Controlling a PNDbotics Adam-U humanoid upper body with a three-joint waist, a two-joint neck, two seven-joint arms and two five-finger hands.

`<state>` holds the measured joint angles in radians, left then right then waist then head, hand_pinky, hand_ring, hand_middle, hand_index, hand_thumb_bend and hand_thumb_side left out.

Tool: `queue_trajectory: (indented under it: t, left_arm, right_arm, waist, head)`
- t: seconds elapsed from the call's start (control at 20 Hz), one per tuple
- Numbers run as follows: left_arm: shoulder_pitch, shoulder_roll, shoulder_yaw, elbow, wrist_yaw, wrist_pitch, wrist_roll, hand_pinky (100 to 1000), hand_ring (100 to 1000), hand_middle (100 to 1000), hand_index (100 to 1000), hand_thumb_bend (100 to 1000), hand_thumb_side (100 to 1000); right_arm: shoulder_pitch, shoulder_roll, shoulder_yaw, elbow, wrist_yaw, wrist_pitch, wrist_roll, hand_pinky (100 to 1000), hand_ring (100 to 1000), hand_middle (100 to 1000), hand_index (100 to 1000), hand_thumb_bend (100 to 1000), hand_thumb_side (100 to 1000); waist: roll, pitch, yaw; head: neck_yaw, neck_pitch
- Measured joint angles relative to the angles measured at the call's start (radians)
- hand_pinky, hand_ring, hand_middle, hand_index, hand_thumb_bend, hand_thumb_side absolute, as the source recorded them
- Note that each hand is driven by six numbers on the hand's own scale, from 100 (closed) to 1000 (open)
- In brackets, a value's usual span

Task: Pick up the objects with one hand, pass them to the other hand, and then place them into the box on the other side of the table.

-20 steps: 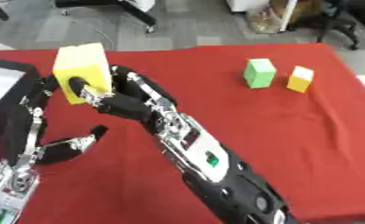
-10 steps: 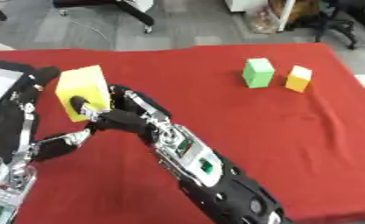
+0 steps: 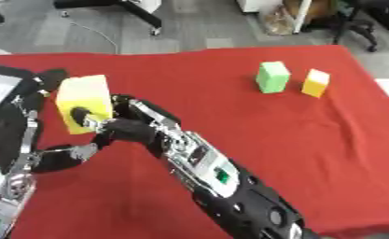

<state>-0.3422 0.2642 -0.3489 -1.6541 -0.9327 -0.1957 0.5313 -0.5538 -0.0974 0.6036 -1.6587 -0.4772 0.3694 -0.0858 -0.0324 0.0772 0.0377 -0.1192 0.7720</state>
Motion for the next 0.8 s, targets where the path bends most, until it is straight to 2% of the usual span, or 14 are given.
queue_trajectory:
  t: [0.55, 0.8]
  left_arm:
    - [0.002, 0.009, -0.011, -0.001, -0.035, 0.016, 0.045, 791, 807, 792, 869, 540, 487]
    - [0.001, 0.015, -0.015, -0.012, -0.054, 0.002, 0.033, 796, 803, 789, 861, 492, 457]
  right_arm:
    - [0.014, 0.007, 0.000, 0.021, -0.032, 0.017, -0.061, 554, 511, 373, 490, 193, 348]
    - [0.024, 0.013, 0.015, 0.033, -0.038, 0.035, -0.053, 553, 513, 373, 490, 193, 350]
  waist:
    - [0.000, 0.000, -0.003]
    - [0.000, 0.000, -0.005]
  head:
    - [-0.006, 0.000]
    - [-0.007, 0.000]
